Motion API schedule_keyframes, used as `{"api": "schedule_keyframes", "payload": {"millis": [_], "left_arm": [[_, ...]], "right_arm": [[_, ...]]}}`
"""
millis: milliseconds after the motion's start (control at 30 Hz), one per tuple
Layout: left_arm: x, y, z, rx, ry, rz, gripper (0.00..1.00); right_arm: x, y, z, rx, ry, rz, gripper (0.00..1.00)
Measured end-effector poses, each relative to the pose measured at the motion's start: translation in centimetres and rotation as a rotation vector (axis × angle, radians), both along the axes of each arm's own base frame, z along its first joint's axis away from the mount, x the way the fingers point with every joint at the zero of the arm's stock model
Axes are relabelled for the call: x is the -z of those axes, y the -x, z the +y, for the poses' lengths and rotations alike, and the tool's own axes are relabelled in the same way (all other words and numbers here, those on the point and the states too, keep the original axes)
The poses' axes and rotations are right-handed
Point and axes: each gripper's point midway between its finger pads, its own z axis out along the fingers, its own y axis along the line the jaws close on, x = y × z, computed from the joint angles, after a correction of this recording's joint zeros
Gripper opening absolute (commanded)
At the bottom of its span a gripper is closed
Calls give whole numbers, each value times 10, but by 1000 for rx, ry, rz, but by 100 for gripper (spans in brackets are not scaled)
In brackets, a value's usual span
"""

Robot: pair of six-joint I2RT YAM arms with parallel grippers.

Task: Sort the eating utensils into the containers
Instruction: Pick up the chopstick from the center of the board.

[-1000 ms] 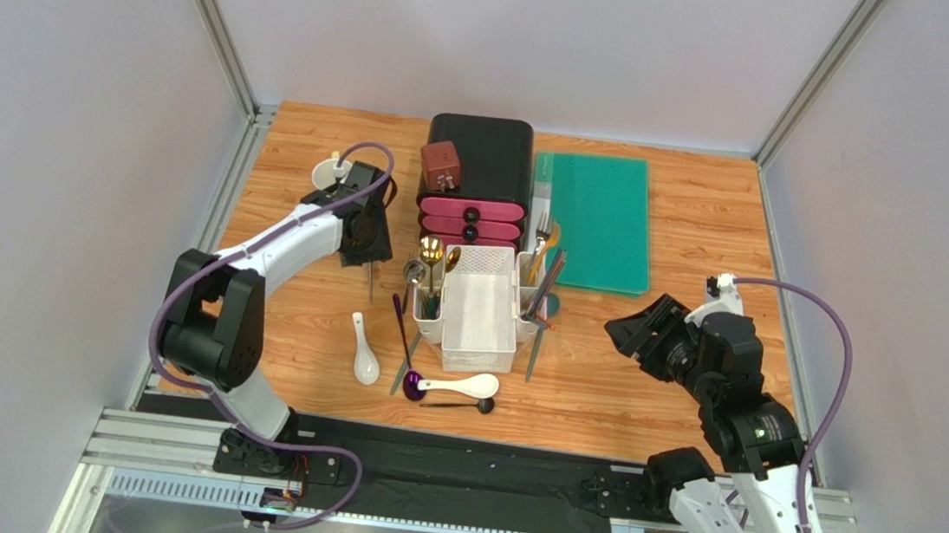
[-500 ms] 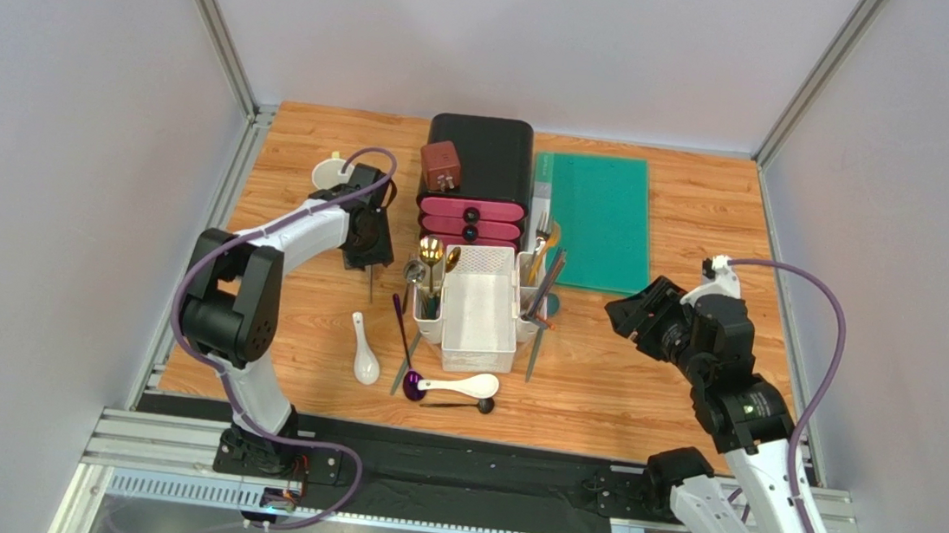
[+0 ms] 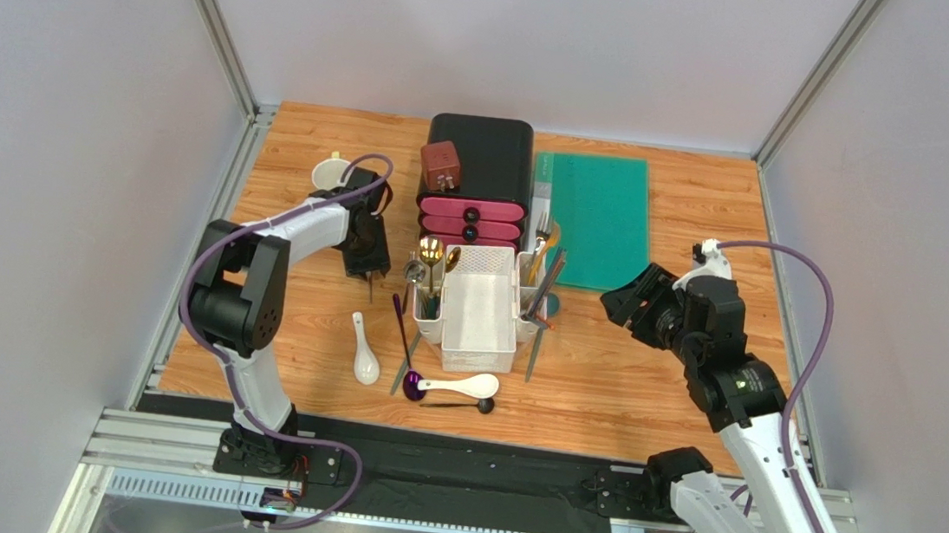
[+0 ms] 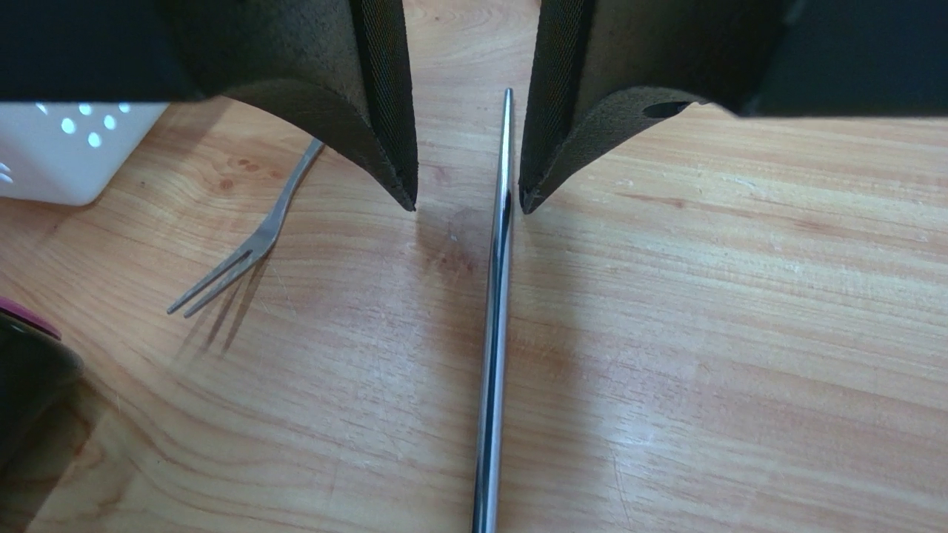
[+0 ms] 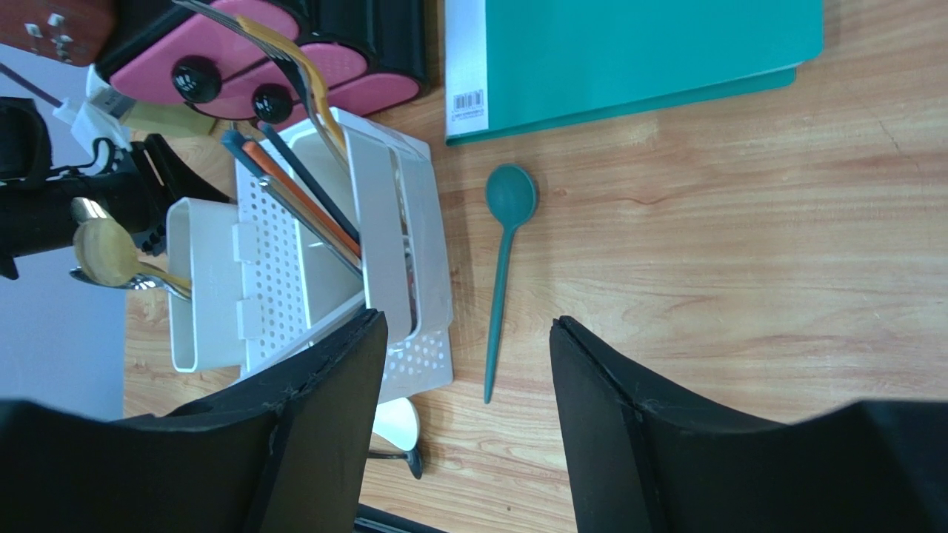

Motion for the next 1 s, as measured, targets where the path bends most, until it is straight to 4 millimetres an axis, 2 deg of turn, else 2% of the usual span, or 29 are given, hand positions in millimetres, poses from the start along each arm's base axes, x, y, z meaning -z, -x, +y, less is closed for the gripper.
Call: {"api": "schedule_keyframes", "payload": {"millis": [200, 400, 567, 633, 767, 1000], "left_arm": [[-4, -6, -5, 15, 13, 30, 39], [2, -3, -7, 38, 13, 91, 30], [4, 2, -6, 60, 9, 146, 12], [5, 5, -6, 68, 6, 162, 1], [5, 13, -4, 84, 1, 197, 0], [6, 27, -3, 94, 9, 232, 0]], "right_arm": [[-21, -8, 2, -7, 0, -43, 60], [-24, -15, 3, -8, 8, -36, 60], [-31, -21, 1, 1, 12, -46, 60], [-36, -23, -1, 8, 12, -58, 59], [-43, -28, -6, 23, 6, -78, 59], [-43, -31, -7, 20, -7, -68, 59]]}}
